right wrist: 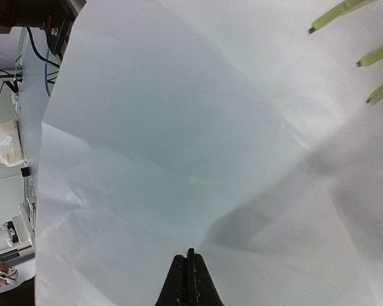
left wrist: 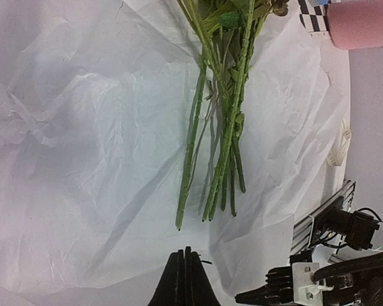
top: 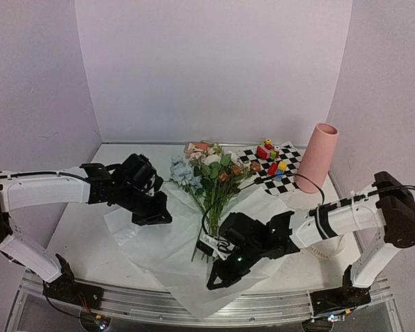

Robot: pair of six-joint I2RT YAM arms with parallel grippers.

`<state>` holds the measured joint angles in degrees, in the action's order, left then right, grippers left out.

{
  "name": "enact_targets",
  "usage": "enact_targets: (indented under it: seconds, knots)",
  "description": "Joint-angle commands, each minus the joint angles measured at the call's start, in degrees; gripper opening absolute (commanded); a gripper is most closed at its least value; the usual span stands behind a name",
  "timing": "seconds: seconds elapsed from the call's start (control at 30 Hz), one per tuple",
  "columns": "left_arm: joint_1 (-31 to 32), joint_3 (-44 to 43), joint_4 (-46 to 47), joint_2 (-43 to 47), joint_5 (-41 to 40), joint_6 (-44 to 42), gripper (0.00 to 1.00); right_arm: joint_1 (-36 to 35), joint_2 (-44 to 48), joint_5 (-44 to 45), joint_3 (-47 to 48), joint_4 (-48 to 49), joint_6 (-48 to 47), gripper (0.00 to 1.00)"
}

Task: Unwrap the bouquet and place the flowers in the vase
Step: Unfold the wrapping paper at the center of the board.

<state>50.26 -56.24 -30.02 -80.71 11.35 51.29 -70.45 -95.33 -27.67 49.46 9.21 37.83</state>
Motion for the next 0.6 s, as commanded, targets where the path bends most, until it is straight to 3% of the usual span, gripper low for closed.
enact_targets:
  seconds: [0.0,0.33,0.57]
  knots:
    - [-0.1,2.5,-0.6,2.3,0.8,0.4,0.00,-2.6,-1.0,4.5,-1.6,-0.5,3.1,0.00]
    - [2.3,7.1,-0.6,1.8,10.7,-0.9,0.01,-2.8,2.3,11.0,0.1,-5.7,3.4,0.00]
    - [5.1,10.3,0.2,0.1,12.5,0.1,0.02,-2.8,5.8,14.5,-6.3,-7.2,5.8,0.00]
